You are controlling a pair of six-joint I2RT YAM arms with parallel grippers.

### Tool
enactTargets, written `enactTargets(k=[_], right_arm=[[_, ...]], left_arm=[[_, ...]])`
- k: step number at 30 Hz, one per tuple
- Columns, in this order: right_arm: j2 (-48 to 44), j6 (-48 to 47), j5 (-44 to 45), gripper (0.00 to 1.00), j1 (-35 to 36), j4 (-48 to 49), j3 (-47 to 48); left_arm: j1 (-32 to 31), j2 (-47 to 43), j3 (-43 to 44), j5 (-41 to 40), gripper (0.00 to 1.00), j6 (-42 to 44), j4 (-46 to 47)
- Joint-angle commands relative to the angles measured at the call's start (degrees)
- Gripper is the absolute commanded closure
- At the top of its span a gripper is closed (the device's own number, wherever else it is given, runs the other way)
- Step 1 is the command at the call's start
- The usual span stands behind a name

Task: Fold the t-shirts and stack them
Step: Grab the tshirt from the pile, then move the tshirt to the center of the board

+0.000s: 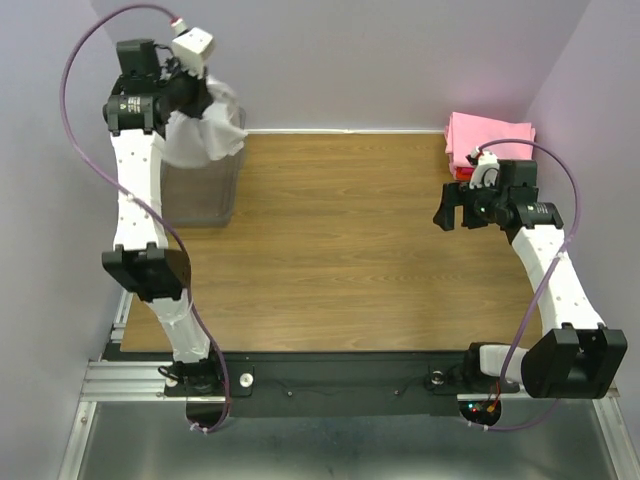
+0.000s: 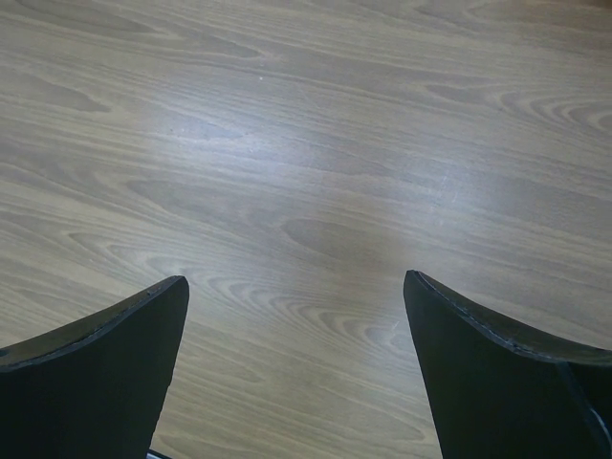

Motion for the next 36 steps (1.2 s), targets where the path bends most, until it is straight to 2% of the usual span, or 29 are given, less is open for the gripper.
enactTargets(k=[1,3,6,9,10,11,12,13,14,15,16,19,23,29,33,36], right_arm=[[-2.38,-0.22,2.72,0.0,0.04,0.51,3.14],[-2.47,-0.13,3.95,0.0,-0.04,0.51,3.32],[-2.56,-0.13,6.07,0.0,-0.83,0.51,3.76],[-2.65,-0.48,8.0,0.0,-1.54,0.51,4.11],[-2.65,-0.83,9.22,0.0,-1.71,0.42,4.2],[-2.56,-1.1,9.84,0.0,-1.8,0.42,4.2],[-2.56,-1.45,10.46,0.0,-1.8,0.34,4.2],[-2.47,-2.15,11.07,0.0,-1.8,0.33,4.2],[-2.3,-2.59,12.39,0.0,-1.89,0.07,4.2],[-2.21,-3.03,12.75,0.0,-1.89,-0.1,4.11],[-2.21,-4.25,13.27,0.0,-1.89,-0.63,3.59],[-2.47,-6.71,13.72,0.0,-1.98,-1.51,2.36],[-0.37,-10.66,6.89,0.0,-1.98,-6.33,2.0],[3.85,-12.88,6.34,0.02,-1.98,-9.42,-1.16],[7.36,-16.03,-4.28,0.09,-1.89,-14.68,-1.86],[12.71,-18.5,-6.76,0.23,-1.63,-18.56,-2.66]], left_arm=[[-10.13,-8.35,2.65,7.16,1.0,-1.45,1.93],[-15.74,-10.03,2.65,9.27,1.0,-2.51,2.72],[-20.24,-12.41,2.3,14.45,1.0,-4.97,4.39],[-24.29,-13.99,-1.12,17.1,1.0,-5.77,5.18],[-25.6,-14.6,-5.22,16.93,1.0,-5.16,4.66],[-26.05,-14.95,-8.04,16.32,0.92,-4.63,4.65],[-26.49,-15.22,-11.38,15.88,0.75,-4.1,4.48],[-27.45,-15.4,-18.03,14.22,0.43,-3.23,3.87],[-28.25,-15.22,-21.22,11.68,0.16,-2.17,3.08],[-28.78,-15.14,-24.39,8.69,0.13,-1.38,2.81],[-28.61,-15.4,-30.51,5.18,0.12,-0.24,2.9],[-26.86,-19.33,-42.21,4.97,0.11,2.3,6.92],[-25.79,-24.18,-50.93,4.89,0.11,5.73,8.88],[-25.97,-26.56,-63.15,3.92,0.18,7.24,11.77],[-27.28,-25.33,-68.01,4.18,0.27,8.21,12.22],[-28.87,-24.63,-71.43,3.83,0.28,8.21,12.48]])
